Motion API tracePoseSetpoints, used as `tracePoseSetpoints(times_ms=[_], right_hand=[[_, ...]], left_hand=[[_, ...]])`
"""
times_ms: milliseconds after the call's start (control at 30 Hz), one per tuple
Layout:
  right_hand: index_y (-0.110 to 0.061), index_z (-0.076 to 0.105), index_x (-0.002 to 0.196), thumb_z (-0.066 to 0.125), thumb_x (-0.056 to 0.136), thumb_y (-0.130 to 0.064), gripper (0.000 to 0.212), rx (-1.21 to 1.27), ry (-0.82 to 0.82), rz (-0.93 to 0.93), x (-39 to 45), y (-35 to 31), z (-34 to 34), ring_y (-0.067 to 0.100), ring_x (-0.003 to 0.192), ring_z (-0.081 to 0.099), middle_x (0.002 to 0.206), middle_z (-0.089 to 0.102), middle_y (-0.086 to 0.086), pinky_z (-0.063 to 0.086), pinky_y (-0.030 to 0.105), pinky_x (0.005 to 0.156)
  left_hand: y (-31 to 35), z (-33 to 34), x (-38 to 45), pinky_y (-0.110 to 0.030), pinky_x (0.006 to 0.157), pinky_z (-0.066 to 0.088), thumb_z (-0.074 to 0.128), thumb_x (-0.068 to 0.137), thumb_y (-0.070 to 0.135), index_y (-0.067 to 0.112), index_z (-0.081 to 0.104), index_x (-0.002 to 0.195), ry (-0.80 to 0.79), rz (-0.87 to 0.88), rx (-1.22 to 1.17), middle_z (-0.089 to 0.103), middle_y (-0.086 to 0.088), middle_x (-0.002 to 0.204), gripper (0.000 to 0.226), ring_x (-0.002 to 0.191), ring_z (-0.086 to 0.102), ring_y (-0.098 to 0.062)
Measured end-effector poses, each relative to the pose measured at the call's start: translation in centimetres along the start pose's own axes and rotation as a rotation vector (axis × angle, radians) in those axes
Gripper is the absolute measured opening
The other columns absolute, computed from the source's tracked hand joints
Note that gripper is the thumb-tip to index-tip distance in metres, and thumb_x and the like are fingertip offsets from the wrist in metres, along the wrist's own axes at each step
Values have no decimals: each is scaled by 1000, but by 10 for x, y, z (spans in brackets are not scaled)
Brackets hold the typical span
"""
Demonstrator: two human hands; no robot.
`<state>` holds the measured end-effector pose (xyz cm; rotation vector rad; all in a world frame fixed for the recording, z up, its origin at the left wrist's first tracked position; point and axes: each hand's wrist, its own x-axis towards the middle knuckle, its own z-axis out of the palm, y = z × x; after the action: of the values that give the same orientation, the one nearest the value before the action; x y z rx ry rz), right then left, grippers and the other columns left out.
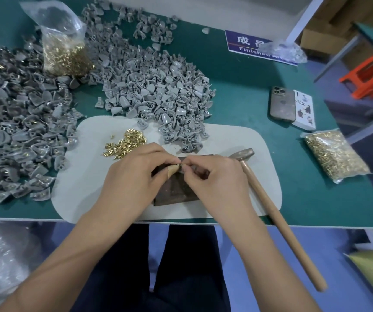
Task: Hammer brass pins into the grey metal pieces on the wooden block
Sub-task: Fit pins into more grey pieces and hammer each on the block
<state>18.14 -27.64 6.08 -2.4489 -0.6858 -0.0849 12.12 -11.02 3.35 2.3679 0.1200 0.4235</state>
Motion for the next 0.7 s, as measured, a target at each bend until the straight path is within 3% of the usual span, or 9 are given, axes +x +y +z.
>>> tracePoseSetpoints(times_ms=[300, 533, 633, 700], right_hand=[[-23, 70, 77, 69, 86, -25, 9, 144, -63, 47, 5, 4, 1, 14, 56, 41, 54, 46, -4, 46, 36, 56], [-25, 67, 80, 67, 85, -29, 6, 63, 39, 15, -3, 7, 9, 15, 60, 42, 59, 47, -5, 49, 38, 57], [-29, 74, 85, 69, 87, -29, 5, 178, 3, 34, -3, 9, 8, 10, 63, 55, 64, 60, -13, 51, 33, 61], [-33, 79, 94, 72, 90, -27, 10, 377, 48, 85, -3, 15, 3, 4, 80, 69, 83, 74, -21, 54, 24, 75]], left_hand=[[1, 2, -2, -30, 66, 49, 68, 89, 40, 39, 76, 98, 58, -6, 64, 65, 20, 94, 12, 96, 59, -6], [2, 1, -1, -36, 63, 51, 72, 86, 41, 40, 76, 94, 72, 9, 91, 65, 22, 90, 9, 93, 54, -10], [3, -1, -1, -32, 61, 47, 68, 87, 45, 40, 76, 94, 71, 21, 123, 65, 22, 90, 12, 91, 51, -10], [3, -1, 0, -30, 59, 43, 68, 88, 46, 40, 76, 94, 71, 26, 132, 65, 22, 90, 12, 90, 50, -10]])
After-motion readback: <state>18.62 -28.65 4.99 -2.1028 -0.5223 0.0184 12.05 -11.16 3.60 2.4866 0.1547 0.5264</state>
